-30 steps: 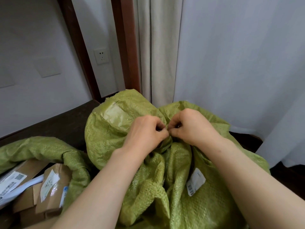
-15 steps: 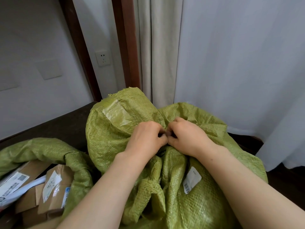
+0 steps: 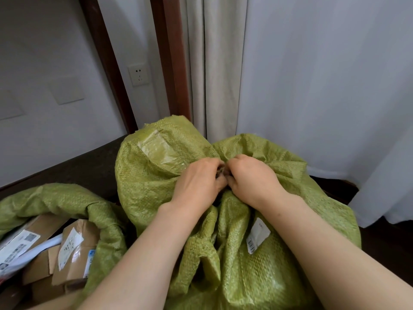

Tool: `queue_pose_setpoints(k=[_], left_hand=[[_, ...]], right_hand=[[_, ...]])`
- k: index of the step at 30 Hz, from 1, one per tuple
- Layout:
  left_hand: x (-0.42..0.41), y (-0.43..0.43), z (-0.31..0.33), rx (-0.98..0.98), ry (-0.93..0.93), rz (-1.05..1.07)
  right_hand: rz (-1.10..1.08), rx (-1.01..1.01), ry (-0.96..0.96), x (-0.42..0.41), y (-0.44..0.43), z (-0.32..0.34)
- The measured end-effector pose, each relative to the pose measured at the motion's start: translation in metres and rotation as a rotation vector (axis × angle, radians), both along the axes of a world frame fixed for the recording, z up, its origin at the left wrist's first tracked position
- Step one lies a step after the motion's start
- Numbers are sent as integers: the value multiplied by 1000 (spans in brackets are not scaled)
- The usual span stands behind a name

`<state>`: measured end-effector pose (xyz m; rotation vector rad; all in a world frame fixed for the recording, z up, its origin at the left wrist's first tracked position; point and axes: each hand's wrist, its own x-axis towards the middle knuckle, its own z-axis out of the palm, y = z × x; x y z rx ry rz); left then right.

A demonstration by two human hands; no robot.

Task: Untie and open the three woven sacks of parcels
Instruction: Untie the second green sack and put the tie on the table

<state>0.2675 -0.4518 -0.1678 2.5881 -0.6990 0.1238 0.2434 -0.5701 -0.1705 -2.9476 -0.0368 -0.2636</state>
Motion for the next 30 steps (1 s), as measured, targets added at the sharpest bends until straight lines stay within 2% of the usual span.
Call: queue_pose_setpoints(k=[6, 11, 18, 22, 25, 30], left_hand=[[3, -4, 2, 62, -56, 14], [3, 0, -1, -30, -34, -7], [5, 2, 0, 48, -92, -38], [4, -1, 4, -103, -182, -51], [5, -2, 4, -131, -206, -64], [4, 3, 0, -175, -172, -12]], right_hand=[[-2, 24, -92, -7, -2, 0], [-22, 77, -74, -6, -6, 0], [3, 76, -78, -4, -5, 1], [-7, 247, -129, -5, -13, 9], [-16, 349, -126, -5, -17, 14], [2, 253, -91, 0, -12, 4]])
